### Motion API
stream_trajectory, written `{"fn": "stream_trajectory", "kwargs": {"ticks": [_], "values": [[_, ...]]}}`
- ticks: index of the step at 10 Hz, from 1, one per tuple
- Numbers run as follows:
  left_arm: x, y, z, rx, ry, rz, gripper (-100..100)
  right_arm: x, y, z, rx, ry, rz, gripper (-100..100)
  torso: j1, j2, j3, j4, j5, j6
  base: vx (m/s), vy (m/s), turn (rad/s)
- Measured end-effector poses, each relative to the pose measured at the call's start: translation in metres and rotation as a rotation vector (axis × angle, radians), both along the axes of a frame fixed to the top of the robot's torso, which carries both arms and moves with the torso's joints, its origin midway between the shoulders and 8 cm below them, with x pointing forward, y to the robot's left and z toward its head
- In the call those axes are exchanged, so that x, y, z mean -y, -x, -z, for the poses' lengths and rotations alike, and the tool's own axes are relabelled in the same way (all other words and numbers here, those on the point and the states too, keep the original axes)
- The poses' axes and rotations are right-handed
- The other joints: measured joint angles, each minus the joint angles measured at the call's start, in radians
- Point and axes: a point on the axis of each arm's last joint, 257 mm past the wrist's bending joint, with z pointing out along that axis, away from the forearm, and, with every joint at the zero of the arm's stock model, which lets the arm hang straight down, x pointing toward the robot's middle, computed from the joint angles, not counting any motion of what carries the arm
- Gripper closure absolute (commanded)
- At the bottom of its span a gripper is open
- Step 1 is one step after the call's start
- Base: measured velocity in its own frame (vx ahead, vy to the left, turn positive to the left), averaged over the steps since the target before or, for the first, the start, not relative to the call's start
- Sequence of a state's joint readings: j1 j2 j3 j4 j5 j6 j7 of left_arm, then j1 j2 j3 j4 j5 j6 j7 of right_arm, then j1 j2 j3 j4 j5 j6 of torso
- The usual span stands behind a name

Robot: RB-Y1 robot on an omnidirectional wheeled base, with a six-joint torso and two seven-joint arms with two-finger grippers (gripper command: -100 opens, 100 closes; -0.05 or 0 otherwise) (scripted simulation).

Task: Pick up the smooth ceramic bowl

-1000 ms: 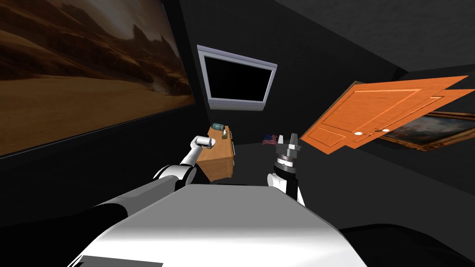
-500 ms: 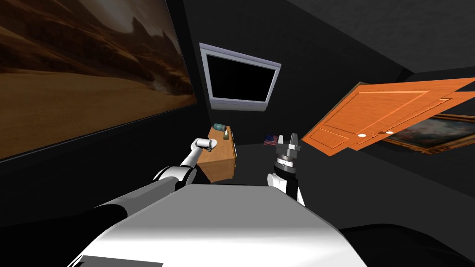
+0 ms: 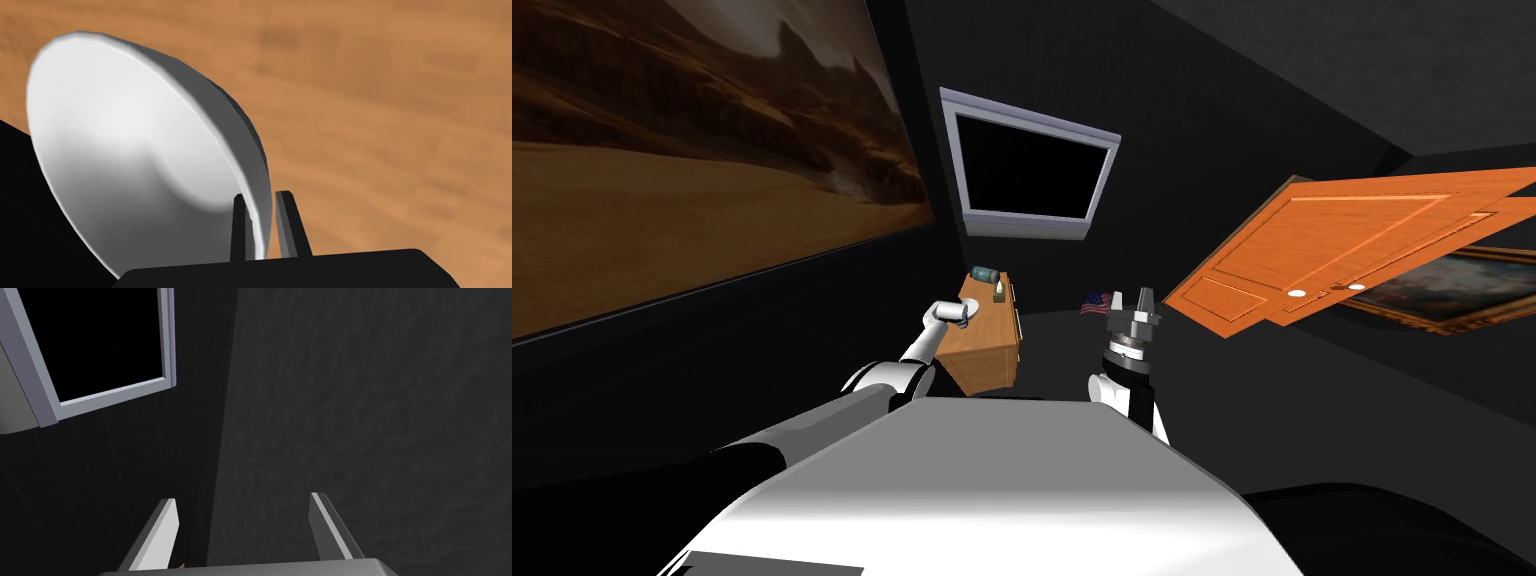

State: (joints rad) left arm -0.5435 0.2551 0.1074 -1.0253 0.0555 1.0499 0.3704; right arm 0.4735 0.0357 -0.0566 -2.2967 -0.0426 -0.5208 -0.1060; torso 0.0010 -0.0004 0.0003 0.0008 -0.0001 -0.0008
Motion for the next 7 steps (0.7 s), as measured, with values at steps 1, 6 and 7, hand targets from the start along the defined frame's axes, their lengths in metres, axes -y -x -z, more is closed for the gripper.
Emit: {"fn": "stream_trajectory", "kwargs": {"ticks": [1, 6, 7], "values": [[0.000, -0.001, -0.001, 0.003, 0.000, 0.000, 100, 0.000, 0.000, 0.000, 0.000, 0.000, 0.000, 0, 0.000, 0.001, 0.000, -0.001, 0.000, 0.000, 0.000, 0.000, 0.000], [0.002, -0.007, -0.013, 0.005, 0.001, -0.001, 100, 0.000, 0.000, 0.000, 0.000, 0.000, 0.000, 0, -0.001, 0.006, 0.004, 0.002, -0.001, 0.000, -0.030, 0.004, -0.006], [0.002, -0.006, -0.013, 0.003, 0.002, -0.001, 0, 0.000, 0.000, 0.000, 0.000, 0.000, 0.000, 0, -0.001, 0.005, 0.003, 0.001, -0.001, 0.000, -0.005, 0.001, 0.002]]}}
